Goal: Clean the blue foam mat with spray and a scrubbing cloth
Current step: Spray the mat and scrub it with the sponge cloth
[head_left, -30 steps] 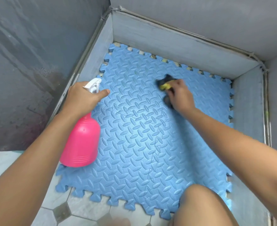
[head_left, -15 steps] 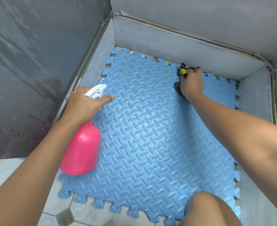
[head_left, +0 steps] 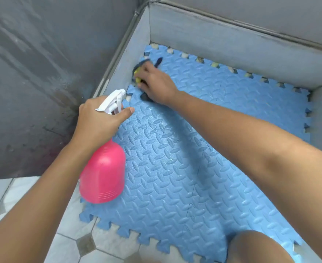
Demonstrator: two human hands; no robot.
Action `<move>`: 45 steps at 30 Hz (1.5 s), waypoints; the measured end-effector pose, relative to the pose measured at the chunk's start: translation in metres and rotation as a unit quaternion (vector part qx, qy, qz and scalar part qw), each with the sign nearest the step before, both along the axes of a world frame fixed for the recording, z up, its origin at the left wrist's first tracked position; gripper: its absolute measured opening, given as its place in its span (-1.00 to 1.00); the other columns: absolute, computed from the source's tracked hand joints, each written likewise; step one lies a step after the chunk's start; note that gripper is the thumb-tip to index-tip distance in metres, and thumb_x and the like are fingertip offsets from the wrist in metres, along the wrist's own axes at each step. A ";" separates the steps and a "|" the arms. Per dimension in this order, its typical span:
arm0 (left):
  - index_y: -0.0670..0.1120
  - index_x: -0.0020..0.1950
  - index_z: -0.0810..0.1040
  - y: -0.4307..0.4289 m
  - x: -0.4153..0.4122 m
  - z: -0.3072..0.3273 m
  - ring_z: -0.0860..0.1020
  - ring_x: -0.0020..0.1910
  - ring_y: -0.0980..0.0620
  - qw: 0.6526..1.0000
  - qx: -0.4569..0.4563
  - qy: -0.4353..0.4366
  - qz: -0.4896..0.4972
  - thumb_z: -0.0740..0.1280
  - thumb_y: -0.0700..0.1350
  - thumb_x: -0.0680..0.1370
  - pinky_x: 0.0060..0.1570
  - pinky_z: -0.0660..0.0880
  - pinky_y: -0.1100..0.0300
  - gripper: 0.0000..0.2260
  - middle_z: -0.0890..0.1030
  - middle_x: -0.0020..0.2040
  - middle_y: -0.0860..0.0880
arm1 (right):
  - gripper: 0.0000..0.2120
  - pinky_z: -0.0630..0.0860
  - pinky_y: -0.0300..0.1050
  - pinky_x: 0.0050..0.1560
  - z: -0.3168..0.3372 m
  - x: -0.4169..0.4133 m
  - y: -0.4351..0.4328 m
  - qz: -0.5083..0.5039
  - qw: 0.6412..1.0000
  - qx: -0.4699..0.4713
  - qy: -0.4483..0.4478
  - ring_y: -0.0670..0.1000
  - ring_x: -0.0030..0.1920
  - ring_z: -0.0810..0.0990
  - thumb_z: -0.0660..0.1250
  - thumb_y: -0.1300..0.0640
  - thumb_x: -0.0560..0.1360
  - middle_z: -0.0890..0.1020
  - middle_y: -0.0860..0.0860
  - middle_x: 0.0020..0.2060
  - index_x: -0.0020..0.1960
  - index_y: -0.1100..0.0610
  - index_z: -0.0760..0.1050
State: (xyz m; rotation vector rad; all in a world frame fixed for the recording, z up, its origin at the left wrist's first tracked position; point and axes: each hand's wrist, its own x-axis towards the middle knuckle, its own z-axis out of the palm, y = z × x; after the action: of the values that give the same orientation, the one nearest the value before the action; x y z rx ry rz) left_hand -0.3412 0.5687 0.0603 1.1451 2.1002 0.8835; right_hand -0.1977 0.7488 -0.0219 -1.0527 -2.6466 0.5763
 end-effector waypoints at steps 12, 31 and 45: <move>-0.12 -0.02 0.66 0.000 -0.002 -0.004 0.76 -0.16 -0.20 0.999 0.020 -0.046 -0.013 0.54 0.19 0.35 -0.13 0.69 -0.20 -0.57 0.71 -0.18 -0.27 | -0.48 0.47 -0.02 0.14 0.001 0.136 0.005 0.038 0.998 0.021 -0.052 0.16 0.24 0.50 0.35 -0.04 0.59 0.40 0.12 0.35 0.51 0.04 0.34; -0.26 0.04 0.66 -0.004 -0.007 -0.002 0.69 -0.18 -0.26 0.999 0.029 -0.019 -0.032 0.48 0.20 0.37 -0.17 0.71 -0.09 -0.46 0.68 -0.16 -0.29 | -0.63 0.42 0.08 0.22 0.004 0.033 0.094 -0.224 0.971 0.010 -0.078 0.26 0.25 0.47 0.27 0.04 0.59 0.40 0.17 0.32 0.36 0.14 0.47; -0.24 0.04 0.66 0.000 0.006 0.006 0.66 -0.22 -0.29 0.999 0.002 0.001 -0.032 0.47 0.26 0.34 -0.07 0.67 -0.17 -0.42 0.70 -0.23 -0.25 | -0.66 0.52 -0.14 -0.19 -0.005 0.160 -0.108 0.161 0.985 0.054 -0.030 0.01 0.15 0.50 0.22 0.01 0.61 0.51 -0.04 0.19 0.37 -0.04 0.49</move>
State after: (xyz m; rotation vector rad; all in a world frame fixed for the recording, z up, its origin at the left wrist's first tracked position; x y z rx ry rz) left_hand -0.3356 0.5686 0.0666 1.2092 2.0509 0.8578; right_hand -0.0372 0.6411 -0.0271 -0.6238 -2.8878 0.4599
